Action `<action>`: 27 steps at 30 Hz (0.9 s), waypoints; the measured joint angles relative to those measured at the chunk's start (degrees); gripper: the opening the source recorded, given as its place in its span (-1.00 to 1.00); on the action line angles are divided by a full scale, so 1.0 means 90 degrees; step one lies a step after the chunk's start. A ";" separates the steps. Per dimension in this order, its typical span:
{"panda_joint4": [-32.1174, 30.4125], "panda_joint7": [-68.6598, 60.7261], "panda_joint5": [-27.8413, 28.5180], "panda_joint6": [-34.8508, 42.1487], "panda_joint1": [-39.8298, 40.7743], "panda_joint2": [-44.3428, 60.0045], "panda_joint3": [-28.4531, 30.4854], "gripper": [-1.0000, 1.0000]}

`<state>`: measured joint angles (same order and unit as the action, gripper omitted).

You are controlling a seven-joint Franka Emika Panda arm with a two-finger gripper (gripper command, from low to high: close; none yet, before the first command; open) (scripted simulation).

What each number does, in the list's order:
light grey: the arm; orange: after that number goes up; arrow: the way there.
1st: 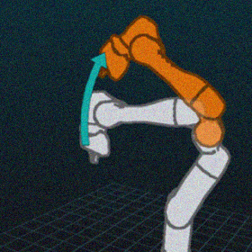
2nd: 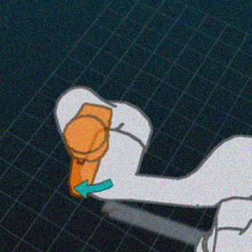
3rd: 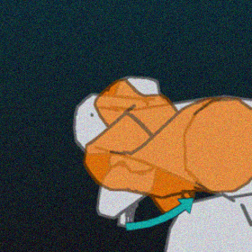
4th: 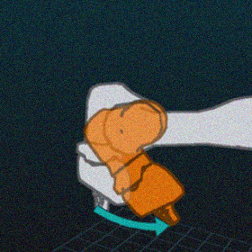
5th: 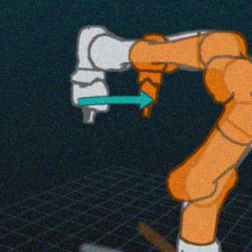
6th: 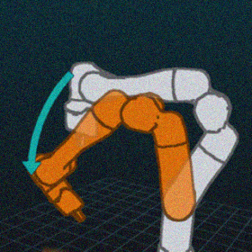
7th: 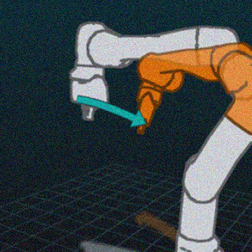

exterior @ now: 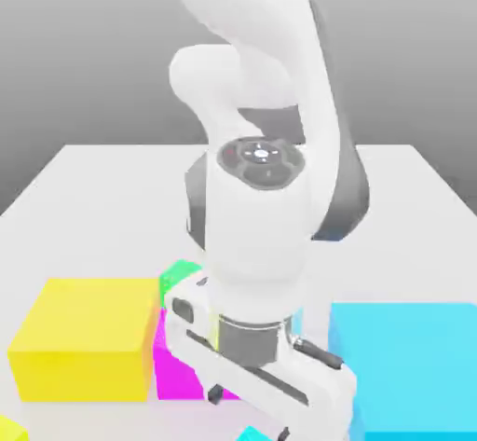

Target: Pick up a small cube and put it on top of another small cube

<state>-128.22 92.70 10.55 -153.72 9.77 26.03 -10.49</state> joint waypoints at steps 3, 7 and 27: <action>0.0099 0.0109 0.0129 -0.0341 -0.0117 0.0456 0.0145 -1.00; 0.0098 0.0109 0.0128 -0.0356 -0.0117 0.0456 0.0144 -1.00; -0.1626 -0.2482 -0.0763 0.1678 0.0135 -0.3244 -0.0244 -1.00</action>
<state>-142.85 70.36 3.68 -138.62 10.98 -3.16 -12.69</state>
